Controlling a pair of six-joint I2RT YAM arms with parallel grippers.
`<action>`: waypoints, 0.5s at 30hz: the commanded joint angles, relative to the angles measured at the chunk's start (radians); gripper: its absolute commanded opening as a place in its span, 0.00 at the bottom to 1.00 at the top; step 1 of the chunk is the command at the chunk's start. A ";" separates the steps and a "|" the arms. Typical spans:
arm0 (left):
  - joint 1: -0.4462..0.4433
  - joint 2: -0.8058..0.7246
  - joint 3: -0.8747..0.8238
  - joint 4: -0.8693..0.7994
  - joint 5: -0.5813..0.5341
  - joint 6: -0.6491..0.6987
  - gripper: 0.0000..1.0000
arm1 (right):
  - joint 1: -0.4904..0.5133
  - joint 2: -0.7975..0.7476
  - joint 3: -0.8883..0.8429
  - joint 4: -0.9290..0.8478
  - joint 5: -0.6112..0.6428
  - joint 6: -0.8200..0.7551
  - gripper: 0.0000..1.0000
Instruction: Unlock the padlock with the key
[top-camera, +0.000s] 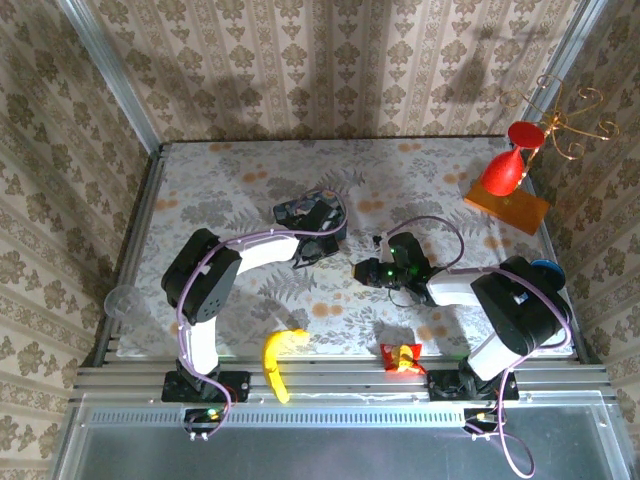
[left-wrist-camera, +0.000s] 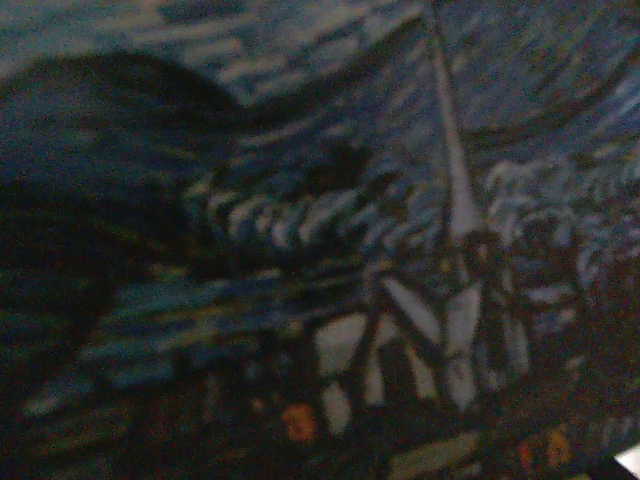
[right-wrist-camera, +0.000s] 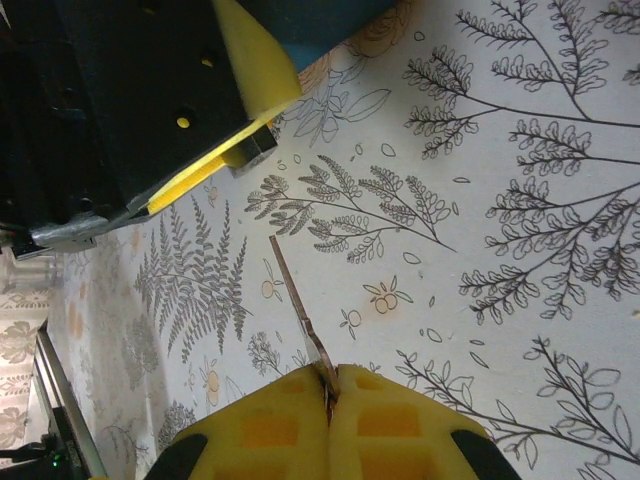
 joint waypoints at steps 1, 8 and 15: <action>-0.006 0.002 0.001 0.029 0.061 -0.073 0.19 | 0.006 0.037 -0.022 0.066 -0.034 0.006 0.00; -0.004 0.013 -0.021 0.078 0.099 -0.131 0.18 | 0.022 0.104 -0.030 0.163 -0.051 0.032 0.00; -0.003 0.008 -0.030 0.092 0.107 -0.145 0.18 | 0.024 0.171 -0.023 0.242 -0.051 0.041 0.00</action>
